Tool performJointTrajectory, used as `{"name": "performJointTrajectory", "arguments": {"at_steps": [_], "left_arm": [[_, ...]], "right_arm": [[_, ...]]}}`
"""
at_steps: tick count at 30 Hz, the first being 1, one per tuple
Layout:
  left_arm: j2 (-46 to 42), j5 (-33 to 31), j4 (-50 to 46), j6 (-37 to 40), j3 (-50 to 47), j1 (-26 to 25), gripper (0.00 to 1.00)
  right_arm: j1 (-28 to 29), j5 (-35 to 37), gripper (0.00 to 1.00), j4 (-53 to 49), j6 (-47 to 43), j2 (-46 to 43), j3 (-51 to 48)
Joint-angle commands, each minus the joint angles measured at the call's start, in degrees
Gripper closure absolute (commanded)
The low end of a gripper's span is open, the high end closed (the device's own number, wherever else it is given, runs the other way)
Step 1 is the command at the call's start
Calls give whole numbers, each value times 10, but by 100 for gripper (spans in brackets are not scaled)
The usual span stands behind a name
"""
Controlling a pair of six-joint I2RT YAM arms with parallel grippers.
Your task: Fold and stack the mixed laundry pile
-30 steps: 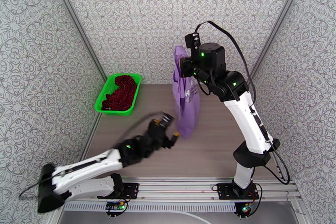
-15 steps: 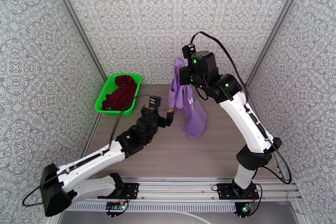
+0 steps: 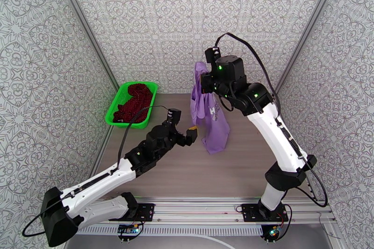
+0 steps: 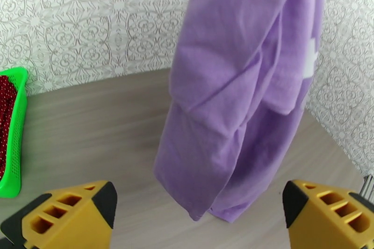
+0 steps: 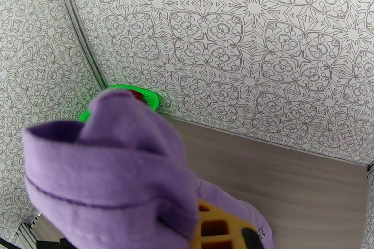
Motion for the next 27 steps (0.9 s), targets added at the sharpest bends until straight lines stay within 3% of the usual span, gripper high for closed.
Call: {"name": "performJointTrajectory", "arguments": {"at_steps": [1,9,10,12,13,16,27], "left_arm": [[34,23,32,-13,-5,0,1],[84,-29,47,-29,13,18,1],[84,-34,42,-34,14,27,4],[83,-31,31,-41,18,46,26],[82,-26,26,-42,21,56,49],[83,1,22,-43,31,78,100],[41,25,-26,1,120,133,100]], "right_arm": [[-3,-3,100,20,12,-15,8],[-3,-11,100,16,15,-22,2],[-3,-10,100,16,16,-24,-1],[-3,-9,100,16,15,-29,-7],[-3,-9,100,16,15,-33,-11],[-3,-6,100,19,15,-46,-27],[-3,-6,100,62,24,-131,-160]]}}
